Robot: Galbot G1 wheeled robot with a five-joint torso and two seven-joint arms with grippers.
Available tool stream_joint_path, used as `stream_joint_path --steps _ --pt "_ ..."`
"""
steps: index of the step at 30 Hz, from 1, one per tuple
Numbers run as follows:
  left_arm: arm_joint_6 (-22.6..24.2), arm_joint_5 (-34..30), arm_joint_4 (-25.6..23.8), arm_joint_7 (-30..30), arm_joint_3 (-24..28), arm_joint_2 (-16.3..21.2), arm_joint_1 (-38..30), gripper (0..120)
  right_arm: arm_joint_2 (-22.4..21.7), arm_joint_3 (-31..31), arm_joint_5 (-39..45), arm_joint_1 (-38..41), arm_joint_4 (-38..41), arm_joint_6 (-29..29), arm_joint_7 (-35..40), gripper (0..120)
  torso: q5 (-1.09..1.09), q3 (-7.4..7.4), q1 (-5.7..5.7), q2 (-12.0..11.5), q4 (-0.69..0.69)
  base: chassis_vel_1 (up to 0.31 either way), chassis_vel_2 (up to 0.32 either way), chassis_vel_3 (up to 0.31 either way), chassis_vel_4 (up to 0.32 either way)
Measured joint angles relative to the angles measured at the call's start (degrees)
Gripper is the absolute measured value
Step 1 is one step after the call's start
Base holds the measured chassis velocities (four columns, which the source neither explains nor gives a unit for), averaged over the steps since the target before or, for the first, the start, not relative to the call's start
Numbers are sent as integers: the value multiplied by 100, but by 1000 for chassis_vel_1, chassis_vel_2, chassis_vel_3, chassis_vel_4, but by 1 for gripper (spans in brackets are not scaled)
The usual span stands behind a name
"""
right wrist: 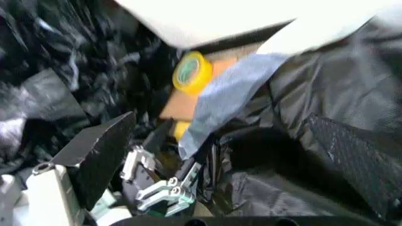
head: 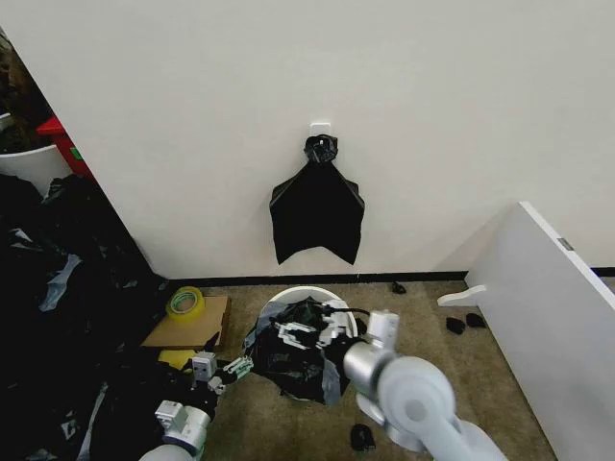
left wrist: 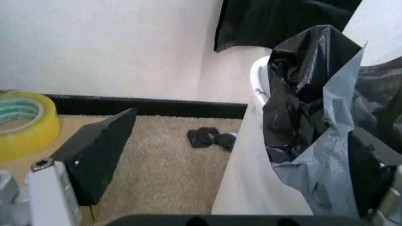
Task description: Place the garbage bag over the trash bin.
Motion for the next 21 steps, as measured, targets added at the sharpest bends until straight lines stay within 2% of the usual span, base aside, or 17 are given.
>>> stream_joint_path --steps 4,6,8,11,13,15,18,20,21 --pt "17 1 -15 -5 -3 -8 -3 100 416 -274 -174 211 -392 -68 122 95 1 0 -1 0 0 0 0 0 0" --pt "29 1 -23 -11 -4 -3 -9 100 603 -425 -256 340 -565 -103 171 85 0 -1 -1 0 0 0 0 0 0" --pt "32 0 -28 -12 -6 -1 -10 100 637 -468 -283 371 -616 -112 193 83 0 -1 -1 0 0 0 0 0 0" --pt "35 -15 -43 -14 -9 8 -7 100 702 -582 -371 413 -770 -144 266 68 0 -1 -1 0 -1 0 0 0 0" --pt "35 -18 -43 -14 -9 9 -3 100 706 -605 -400 417 -799 -146 266 66 0 -1 -1 0 -1 0 0 0 0" --pt "35 -21 -43 -14 -9 11 12 100 737 -648 -462 435 -862 -146 273 55 -1 -1 -1 0 -1 0 0 0 0" --pt "35 -23 -43 -14 -10 12 22 100 776 -669 -489 455 -897 -146 290 48 0 -1 -1 0 0 0 0 0 0" --pt "31 -33 -52 -15 -28 23 38 100 810 -692 -517 478 -926 -143 326 36 0 -1 -1 0 0 0 0 0 0" --pt "31 -33 -52 -15 -28 23 38 100 810 -692 -517 478 -926 -143 326 36 0 -1 -1 0 0 0 0 0 0"
